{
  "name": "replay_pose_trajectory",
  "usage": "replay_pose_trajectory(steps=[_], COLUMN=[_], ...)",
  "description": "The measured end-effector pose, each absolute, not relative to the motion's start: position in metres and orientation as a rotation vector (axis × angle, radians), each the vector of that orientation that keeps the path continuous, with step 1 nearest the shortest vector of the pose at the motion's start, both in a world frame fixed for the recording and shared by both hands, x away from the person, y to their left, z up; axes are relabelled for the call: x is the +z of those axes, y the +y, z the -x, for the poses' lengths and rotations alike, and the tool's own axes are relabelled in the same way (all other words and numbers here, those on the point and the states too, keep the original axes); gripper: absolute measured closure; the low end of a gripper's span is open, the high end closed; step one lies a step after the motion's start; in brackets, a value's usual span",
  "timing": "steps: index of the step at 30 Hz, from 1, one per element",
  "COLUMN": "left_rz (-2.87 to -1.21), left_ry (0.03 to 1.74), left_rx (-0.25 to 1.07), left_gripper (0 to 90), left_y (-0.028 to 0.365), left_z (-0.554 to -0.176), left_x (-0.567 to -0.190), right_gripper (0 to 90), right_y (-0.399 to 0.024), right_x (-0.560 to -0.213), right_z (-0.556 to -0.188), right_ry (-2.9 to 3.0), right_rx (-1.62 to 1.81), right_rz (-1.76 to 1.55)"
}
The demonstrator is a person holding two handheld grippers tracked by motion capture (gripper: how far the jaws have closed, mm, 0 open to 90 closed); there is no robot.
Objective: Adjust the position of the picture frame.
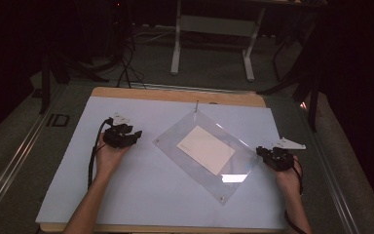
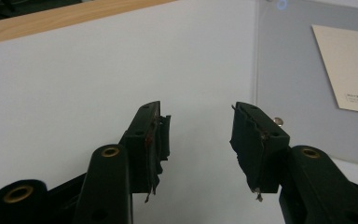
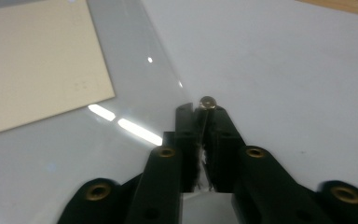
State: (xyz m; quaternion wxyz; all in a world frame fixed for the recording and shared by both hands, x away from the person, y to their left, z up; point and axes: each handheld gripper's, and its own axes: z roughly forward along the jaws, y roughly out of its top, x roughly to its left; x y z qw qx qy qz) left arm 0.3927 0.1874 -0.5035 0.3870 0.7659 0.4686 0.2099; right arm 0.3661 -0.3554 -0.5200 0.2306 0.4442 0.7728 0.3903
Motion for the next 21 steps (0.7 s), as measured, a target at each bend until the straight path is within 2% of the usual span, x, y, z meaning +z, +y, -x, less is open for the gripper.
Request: replay_pose_trajectory(steps=[14,21], left_rz=[-1.99,-2.005], left_ry=[1.088,1.043], left_rx=[0.452,0.452], left_gripper=[52.5,52.4], left_y=[0.148,0.131], left_z=[-0.422,-0.439], left_x=[-0.501,-0.503], right_gripper=[85.4,85.3], right_y=[-0.346,-0.347], right_x=[-0.521,-0.522], right_z=[-0.361,-0.361], right_ry=[2.028,2.029], right_rx=[1.043,1.051], right_rz=[-1.317,-1.302])
